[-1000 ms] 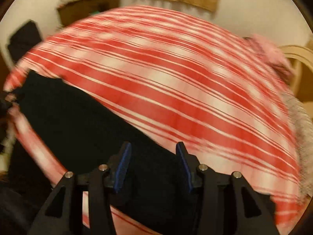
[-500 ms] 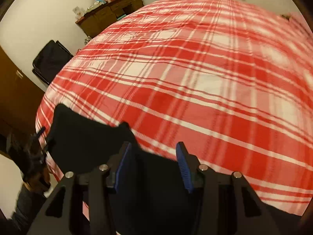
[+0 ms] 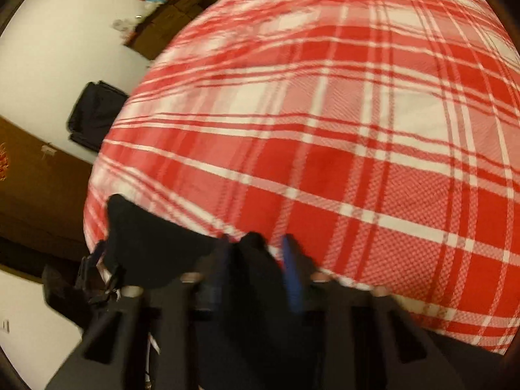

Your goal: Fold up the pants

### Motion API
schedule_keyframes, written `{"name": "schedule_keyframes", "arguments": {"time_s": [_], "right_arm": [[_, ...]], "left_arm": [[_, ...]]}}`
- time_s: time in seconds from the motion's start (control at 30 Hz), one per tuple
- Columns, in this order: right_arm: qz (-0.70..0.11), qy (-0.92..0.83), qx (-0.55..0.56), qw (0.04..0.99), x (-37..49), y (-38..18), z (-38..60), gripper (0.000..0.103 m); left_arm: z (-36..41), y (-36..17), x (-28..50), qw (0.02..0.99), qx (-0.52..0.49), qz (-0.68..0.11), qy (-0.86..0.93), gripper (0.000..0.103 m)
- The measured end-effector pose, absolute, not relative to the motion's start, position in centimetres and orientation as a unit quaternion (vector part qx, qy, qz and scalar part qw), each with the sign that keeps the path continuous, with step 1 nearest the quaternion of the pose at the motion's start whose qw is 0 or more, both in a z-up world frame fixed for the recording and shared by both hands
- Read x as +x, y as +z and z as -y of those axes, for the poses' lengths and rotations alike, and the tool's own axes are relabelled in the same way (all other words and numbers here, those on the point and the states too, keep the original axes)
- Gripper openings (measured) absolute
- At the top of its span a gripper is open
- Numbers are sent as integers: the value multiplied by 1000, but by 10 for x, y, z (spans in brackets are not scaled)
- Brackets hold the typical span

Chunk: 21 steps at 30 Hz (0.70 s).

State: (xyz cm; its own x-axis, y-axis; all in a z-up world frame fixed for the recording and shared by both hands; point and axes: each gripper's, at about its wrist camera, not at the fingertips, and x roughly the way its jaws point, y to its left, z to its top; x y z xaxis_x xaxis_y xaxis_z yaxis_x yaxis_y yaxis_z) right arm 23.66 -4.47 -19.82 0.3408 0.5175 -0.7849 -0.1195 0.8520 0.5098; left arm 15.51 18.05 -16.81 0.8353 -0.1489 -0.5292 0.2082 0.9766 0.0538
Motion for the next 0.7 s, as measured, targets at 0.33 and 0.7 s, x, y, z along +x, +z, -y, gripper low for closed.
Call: {"name": "schedule_keyframes", "arguments": {"time_s": [0.33, 0.7], "right_arm": [[-489, 182, 174, 835, 225, -174, 50, 6], [-476, 147, 110, 860, 227, -180, 40, 18]], "left_arm": [[-180, -171, 152, 959, 56, -263, -93, 92], [-179, -167, 153, 956, 45, -276, -87, 93]]}}
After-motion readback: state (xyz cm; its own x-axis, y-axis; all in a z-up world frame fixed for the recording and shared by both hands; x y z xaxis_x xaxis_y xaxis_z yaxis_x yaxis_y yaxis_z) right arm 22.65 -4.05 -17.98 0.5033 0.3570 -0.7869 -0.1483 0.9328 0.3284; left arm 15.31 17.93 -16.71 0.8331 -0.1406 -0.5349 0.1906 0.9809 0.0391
